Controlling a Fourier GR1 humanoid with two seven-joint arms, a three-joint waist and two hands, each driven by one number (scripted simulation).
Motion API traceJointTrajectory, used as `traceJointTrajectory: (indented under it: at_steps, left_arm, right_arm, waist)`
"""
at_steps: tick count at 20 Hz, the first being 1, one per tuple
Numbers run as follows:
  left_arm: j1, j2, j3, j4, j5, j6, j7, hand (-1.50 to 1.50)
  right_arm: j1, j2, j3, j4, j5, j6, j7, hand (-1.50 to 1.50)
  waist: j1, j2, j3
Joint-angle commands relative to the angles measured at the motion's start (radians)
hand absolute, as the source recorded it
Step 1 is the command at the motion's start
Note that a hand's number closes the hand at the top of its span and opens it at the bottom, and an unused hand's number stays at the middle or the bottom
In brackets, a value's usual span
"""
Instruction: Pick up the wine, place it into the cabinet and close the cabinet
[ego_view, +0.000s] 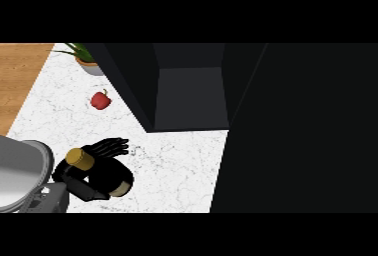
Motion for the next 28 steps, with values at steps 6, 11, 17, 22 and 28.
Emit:
traceJointTrajectory:
  at_steps: [6, 11, 17, 22, 28]
  left_arm:
    - [-0.009, 0.016, -0.057, 0.040, 0.013, -0.120, -0.208, 1.50]
    - [-0.025, 0.002, -0.098, -0.009, 0.016, -0.059, -0.259, 1.50]
    - [0.146, -0.110, 0.078, -0.036, 0.059, 0.507, -0.261, 1.50]
    - [0.158, -0.184, 0.039, -0.186, 0.091, 0.548, -0.183, 1.50]
    - [0.233, -0.247, -0.041, -0.296, 0.082, 0.523, -0.189, 1.50]
  right_arm:
    - [0.073, -0.051, 0.021, -0.140, 0.053, -0.015, 0.030, -1.50]
    - [0.081, -0.052, 0.004, -0.119, 0.017, -0.022, -0.022, -1.50]
    - [0.072, -0.060, -0.001, -0.096, 0.013, -0.046, -0.037, -1.50]
    - [0.069, -0.084, -0.016, -0.194, 0.031, -0.051, 0.053, -1.50]
    - [0.121, -0.110, 0.025, -0.228, 0.061, -0.064, 0.021, -1.50]
  waist:
    - [-0.001, 0.001, -0.003]
    - [0.005, 0.001, -0.001]
    - [0.037, -0.006, -0.001]
    - [0.031, -0.002, 0.001]
    - [0.026, -0.004, 0.001]
